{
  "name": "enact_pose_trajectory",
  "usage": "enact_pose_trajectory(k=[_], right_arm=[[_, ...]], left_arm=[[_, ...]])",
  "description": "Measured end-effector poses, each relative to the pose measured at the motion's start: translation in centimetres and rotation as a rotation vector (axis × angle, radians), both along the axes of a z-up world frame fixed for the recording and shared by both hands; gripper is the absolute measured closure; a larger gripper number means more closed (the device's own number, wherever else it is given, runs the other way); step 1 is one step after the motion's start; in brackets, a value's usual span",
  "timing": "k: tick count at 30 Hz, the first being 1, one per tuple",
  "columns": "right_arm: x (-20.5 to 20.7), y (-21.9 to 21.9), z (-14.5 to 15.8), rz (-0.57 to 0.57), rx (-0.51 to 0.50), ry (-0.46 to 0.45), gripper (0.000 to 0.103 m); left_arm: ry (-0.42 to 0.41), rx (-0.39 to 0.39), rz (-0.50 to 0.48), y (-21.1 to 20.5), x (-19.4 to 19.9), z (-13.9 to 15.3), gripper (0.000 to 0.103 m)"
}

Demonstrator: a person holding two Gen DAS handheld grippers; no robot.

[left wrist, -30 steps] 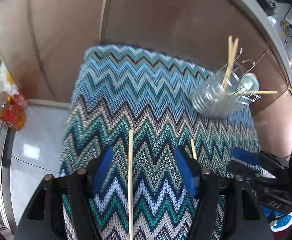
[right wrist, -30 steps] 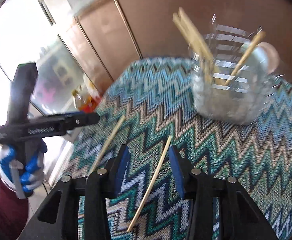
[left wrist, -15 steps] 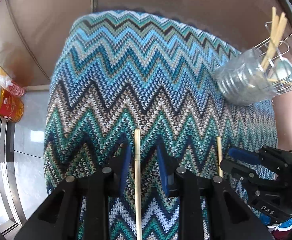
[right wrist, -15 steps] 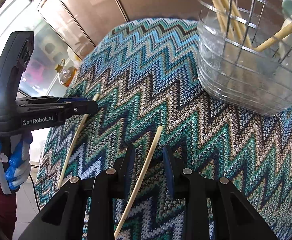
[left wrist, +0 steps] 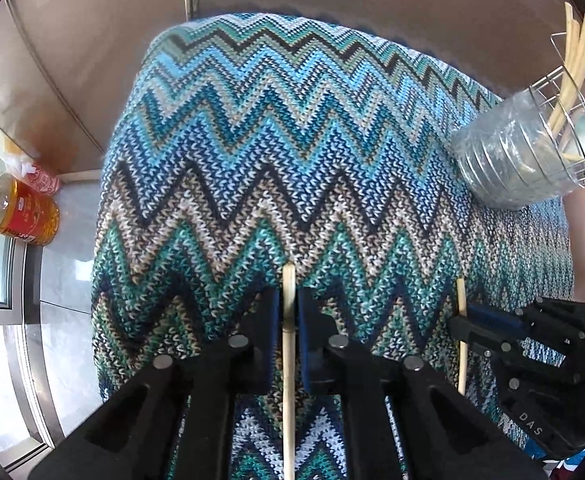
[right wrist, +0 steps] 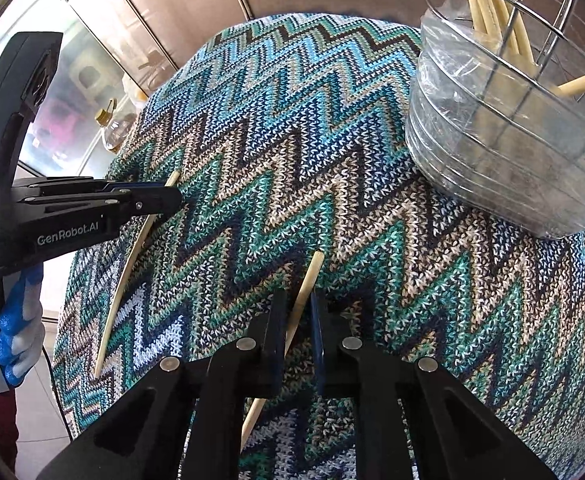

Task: Organize utensils
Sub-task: 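Close the left tool on a chopstick while the right tool grasps another chopstick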

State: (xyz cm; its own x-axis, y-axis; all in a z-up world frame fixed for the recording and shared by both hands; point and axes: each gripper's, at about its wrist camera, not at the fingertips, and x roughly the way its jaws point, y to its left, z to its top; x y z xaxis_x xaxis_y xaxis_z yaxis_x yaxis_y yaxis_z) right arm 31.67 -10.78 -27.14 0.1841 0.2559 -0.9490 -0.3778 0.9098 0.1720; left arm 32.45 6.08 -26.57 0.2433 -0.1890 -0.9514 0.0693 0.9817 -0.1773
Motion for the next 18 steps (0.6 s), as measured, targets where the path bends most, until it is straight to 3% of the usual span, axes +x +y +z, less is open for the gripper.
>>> enact_pose_trajectory(k=[8,18], right_arm=[[-0.6,-1.4,0.9,-0.025,0.048,0.011,0.095],[-3.4,-3.1,4.4,-0.017,0.147,-0.066,0.097]], left_arm=[[0.027,-0.012,0.026,0.4,-0.1,0.2,0.098],[-0.03,-0.035,0.063,1.2,-1.2,3.0,0.098]])
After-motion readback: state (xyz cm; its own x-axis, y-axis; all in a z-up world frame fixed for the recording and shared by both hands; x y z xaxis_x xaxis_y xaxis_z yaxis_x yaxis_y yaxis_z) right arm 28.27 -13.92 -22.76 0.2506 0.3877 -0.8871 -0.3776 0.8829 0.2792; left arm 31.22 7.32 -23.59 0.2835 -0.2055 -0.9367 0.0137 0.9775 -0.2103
